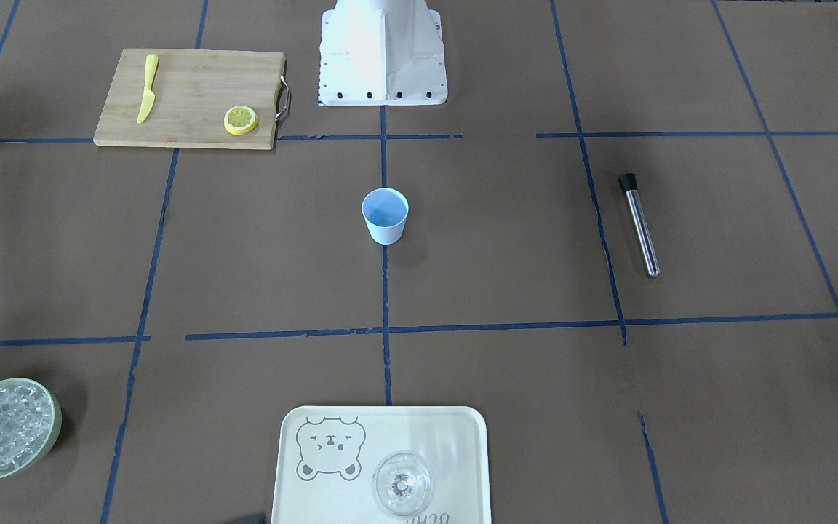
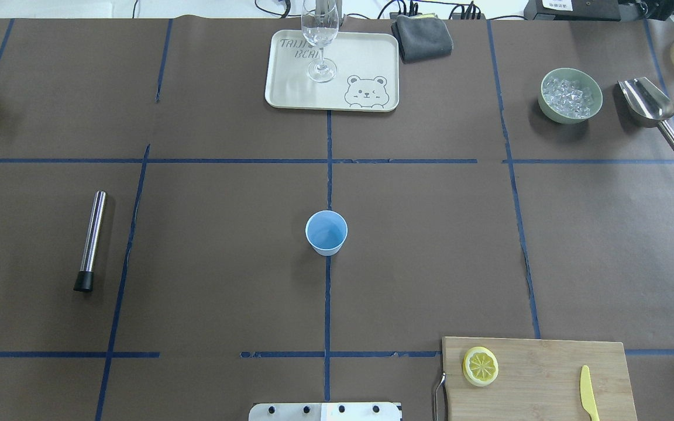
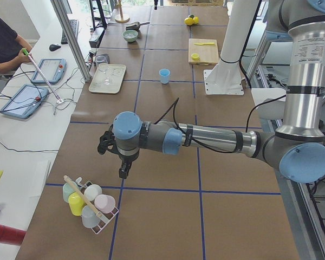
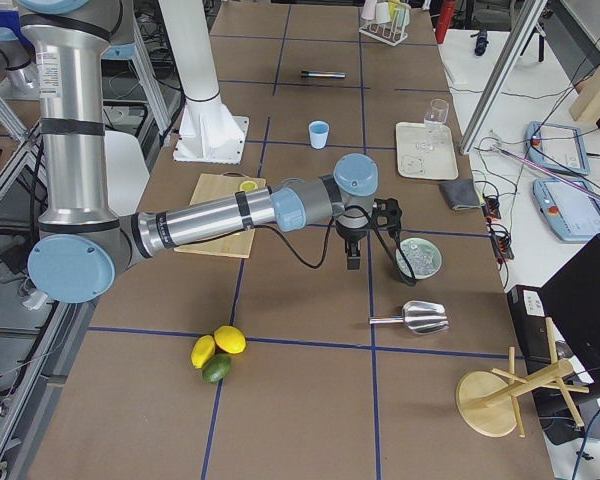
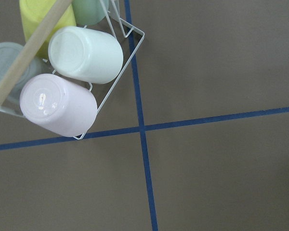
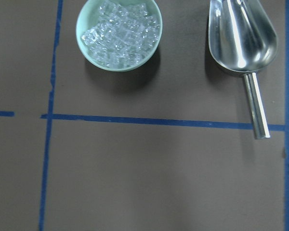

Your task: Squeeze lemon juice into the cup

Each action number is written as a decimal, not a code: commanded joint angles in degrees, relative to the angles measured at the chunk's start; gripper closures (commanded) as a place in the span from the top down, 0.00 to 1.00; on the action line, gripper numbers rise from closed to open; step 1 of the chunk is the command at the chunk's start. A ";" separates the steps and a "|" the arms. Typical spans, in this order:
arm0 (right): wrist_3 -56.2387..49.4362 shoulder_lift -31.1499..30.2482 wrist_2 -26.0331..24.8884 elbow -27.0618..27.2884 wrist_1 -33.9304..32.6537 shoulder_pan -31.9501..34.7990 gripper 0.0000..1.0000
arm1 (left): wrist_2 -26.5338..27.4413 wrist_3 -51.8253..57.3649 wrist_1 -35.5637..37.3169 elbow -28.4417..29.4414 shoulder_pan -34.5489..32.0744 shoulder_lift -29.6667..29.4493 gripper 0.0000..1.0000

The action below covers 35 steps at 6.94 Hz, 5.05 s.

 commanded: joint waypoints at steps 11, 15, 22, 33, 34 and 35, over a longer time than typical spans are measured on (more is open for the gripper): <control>64.50 -3.78 -51.39 21.56 6.91 -66.27 1.00 | 0.40 -15.38 -0.65 -2.19 15.38 -7.02 1.00; 65.12 -3.17 -53.33 16.81 7.17 -72.24 1.00 | 1.10 -21.30 -0.65 -2.99 20.76 -9.23 1.00; 65.03 -1.50 -52.89 14.52 7.17 -72.96 1.00 | 1.02 -21.48 -0.74 -3.08 20.76 -9.84 1.00; 64.94 -3.96 -51.58 20.32 6.47 -70.51 0.38 | 1.11 -21.57 -0.74 -3.17 20.67 -10.63 1.00; 64.51 -3.18 -49.40 20.14 6.47 -68.32 0.38 | 1.11 -21.57 -0.74 -3.43 20.76 -10.63 1.00; 63.98 -1.43 -46.07 19.53 6.29 -64.39 0.38 | 1.02 -21.57 -0.74 -3.52 20.67 -10.63 1.00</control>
